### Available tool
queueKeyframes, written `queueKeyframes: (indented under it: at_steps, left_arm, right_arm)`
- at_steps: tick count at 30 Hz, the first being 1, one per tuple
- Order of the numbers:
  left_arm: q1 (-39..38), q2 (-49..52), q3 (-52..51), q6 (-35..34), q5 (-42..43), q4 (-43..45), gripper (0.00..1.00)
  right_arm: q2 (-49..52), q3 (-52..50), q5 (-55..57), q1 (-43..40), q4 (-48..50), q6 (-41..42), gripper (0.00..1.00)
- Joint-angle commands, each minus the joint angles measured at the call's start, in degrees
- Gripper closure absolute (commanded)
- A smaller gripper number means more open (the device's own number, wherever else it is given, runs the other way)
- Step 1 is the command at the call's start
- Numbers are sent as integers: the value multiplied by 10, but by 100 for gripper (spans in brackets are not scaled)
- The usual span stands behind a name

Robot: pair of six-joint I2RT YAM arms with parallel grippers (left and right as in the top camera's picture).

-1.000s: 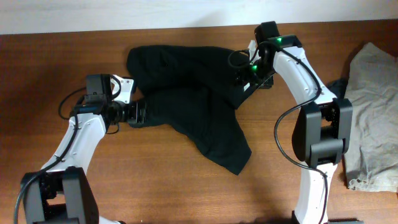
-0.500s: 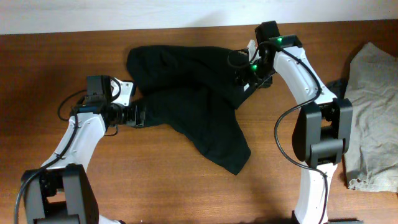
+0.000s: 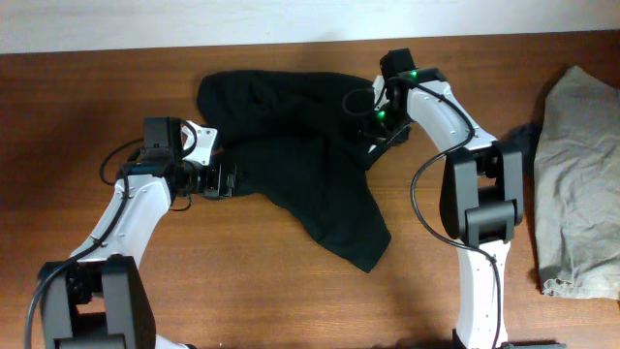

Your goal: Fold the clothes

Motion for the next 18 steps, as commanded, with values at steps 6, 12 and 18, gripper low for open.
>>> queueKeyframes:
  at_steps: [6,12,18]
  left_arm:
    - [-1,9,5,6,6,0,9]
    - [-1,9,4,10,-7,-5,9]
    - [-1,9,4,10,-7,-5,9]
  right_arm:
    - [13,55,-13,-14,26,16,96]
    - [13,200,8,-56,22,16,96]
    - [13,295,134,-80,50,10,96]
